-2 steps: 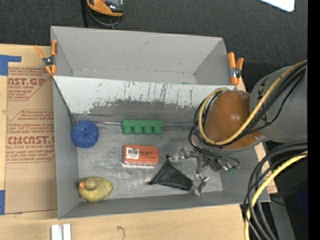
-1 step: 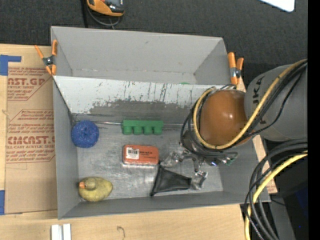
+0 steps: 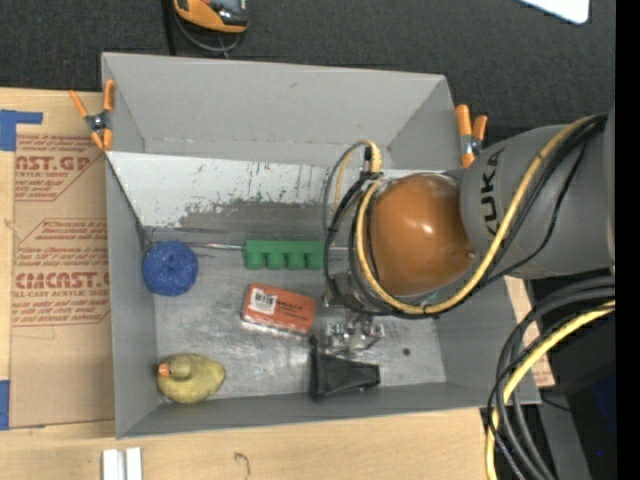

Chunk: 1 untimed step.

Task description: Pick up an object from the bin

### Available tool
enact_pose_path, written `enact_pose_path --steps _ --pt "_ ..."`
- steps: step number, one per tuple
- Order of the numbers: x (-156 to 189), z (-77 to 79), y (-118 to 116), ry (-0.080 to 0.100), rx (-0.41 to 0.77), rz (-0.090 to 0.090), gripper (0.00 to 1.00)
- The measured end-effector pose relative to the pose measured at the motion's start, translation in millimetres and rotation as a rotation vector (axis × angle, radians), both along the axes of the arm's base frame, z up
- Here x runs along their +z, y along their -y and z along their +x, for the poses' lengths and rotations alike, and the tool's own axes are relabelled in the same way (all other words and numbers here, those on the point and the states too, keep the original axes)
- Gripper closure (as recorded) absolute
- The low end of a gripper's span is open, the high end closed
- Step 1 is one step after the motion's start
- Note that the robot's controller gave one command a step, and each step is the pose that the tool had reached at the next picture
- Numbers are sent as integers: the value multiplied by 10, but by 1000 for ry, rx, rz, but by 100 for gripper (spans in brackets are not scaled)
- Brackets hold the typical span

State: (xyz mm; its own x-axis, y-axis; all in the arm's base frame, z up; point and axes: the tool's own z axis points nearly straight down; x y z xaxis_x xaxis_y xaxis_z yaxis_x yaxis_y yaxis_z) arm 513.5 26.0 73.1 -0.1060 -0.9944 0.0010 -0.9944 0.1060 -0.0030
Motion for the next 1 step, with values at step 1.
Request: enact_pose_path --steps 1 --pt "-17 -8 2 -1 -1 1 0"
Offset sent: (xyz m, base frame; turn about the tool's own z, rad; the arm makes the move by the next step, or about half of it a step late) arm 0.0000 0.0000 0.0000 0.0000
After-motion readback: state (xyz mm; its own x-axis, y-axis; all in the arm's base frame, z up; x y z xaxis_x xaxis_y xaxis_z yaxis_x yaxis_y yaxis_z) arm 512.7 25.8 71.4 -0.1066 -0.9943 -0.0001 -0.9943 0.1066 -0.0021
